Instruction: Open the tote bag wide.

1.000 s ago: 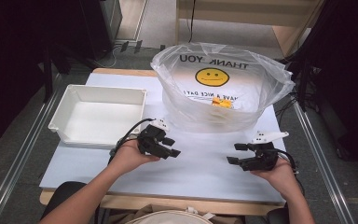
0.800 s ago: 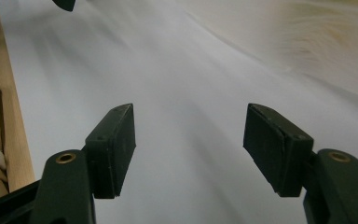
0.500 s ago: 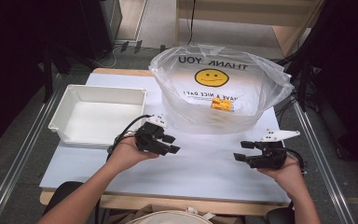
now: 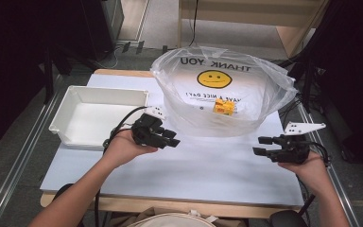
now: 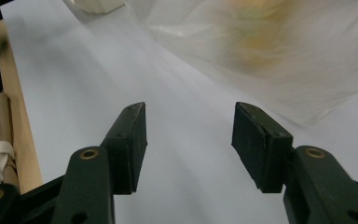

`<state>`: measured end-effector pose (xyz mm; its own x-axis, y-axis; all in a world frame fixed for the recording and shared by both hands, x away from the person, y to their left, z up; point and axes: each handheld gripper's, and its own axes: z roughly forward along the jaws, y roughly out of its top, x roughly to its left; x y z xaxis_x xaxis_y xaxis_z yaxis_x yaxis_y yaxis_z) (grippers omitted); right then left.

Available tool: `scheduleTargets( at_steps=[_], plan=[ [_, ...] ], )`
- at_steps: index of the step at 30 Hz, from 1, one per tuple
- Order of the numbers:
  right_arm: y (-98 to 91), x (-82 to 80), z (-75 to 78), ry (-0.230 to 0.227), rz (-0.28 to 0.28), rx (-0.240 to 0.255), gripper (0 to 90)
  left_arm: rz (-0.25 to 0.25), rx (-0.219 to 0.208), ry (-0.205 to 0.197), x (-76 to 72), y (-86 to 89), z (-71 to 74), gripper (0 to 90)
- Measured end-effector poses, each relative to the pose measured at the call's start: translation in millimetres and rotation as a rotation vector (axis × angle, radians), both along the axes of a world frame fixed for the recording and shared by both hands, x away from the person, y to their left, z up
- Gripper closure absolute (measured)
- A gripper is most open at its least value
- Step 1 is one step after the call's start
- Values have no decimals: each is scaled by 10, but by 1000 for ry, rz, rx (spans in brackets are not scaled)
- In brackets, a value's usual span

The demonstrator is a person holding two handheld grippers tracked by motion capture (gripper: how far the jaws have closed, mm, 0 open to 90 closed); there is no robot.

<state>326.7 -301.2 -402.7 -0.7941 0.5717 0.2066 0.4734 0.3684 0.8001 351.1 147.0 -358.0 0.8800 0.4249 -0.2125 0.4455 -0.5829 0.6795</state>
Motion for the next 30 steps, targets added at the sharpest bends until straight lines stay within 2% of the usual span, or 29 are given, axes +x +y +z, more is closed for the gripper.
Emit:
scheduleTargets(
  at_steps=[3,6,10,14,16,19,20,22,26,27,28,30],
  plan=[
    [-76,32,50,-3,-4,6,474,-2,-6,-7,3,17,58,636],
    [-239,97,142,-24,-16,12,499,-3,-25,-4,23,51,137,658],
    [-365,168,228,-34,-29,17,511,-2,-21,-7,40,64,195,685],
    [-441,224,324,-73,-33,4,553,-11,-31,-11,48,88,297,742],
    [-473,264,374,-71,-32,6,583,-15,-35,-11,55,98,349,778],
    [-509,343,447,-31,-29,8,650,-26,-40,-10,57,103,396,820],
    [-524,369,473,-28,-30,7,689,-24,-35,-23,57,105,438,831],
    [-559,412,528,-24,-29,20,739,-24,-46,-19,61,111,501,850],
    [-609,489,672,-48,-1,13,839,-28,-51,-29,68,119,607,873],
    [-616,505,720,-61,4,8,850,-30,-57,-36,85,132,686,875],
    [-616,505,720,-61,4,8,850,-30,-57,-36,85,132,686,879],
    [-650,571,865,-81,21,13,897,-33,-72,-45,120,153,794,887]
  ],
)
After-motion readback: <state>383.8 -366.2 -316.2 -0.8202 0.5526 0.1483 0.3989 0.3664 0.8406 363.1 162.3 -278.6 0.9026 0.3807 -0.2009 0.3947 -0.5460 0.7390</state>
